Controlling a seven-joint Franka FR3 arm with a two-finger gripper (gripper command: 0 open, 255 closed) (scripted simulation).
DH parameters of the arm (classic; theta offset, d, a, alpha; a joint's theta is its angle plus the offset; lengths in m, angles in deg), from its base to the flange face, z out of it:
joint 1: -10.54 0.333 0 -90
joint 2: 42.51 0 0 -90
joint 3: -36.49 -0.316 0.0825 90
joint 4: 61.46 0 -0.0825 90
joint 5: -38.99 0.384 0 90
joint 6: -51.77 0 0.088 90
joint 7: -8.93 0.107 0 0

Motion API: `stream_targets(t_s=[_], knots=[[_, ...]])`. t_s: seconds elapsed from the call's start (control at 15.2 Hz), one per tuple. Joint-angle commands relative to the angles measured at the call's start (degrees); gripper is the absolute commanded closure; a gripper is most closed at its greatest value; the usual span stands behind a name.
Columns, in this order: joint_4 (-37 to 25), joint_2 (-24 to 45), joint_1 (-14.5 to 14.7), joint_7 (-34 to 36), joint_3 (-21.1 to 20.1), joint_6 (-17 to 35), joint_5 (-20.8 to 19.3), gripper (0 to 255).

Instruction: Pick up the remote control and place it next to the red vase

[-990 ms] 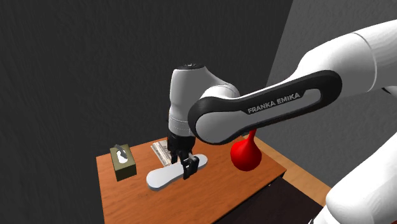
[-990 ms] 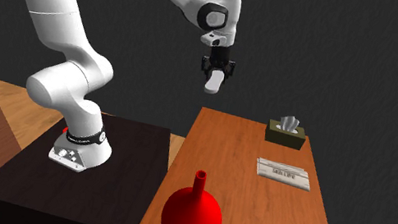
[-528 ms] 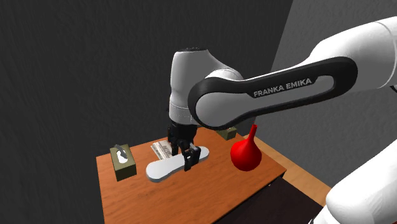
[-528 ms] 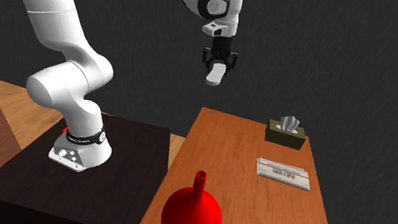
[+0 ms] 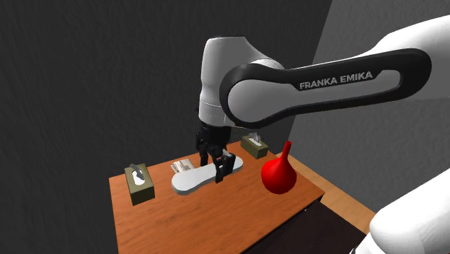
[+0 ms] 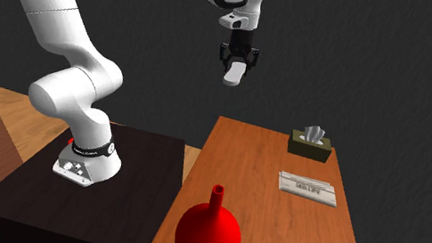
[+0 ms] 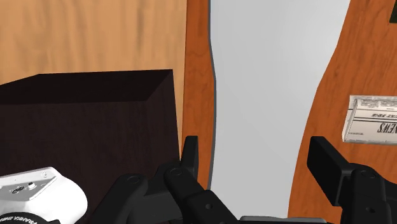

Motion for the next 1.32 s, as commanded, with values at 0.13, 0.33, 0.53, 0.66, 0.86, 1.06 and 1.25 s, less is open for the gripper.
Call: stream_targets(t_s=[0.13, 0.33, 0.53, 0.66, 0.86, 1.06, 1.25], knots=[[5.6, -6.7, 0.5, -7.8, 6.0, -0.6, 3.9, 255], [9.7, -11.0, 0.8, -13.2, 10.6, -1.2, 5.4, 255], [13.3, -14.6, 0.8, -18.1, 14.8, -1.8, 5.9, 255], [15.4, -16.6, 0.5, -21.3, 17.5, -2.1, 5.8, 255], [18.2, -19.1, -0.2, -25.8, 21.5, -2.6, 5.1, 255], [20.3, -21.0, -1.2, -30.2, 25.3, -2.9, 3.9, 255], [22.2, -21.8, -2.2, -33.4, 27.7, -2.3, 2.9, 255]])
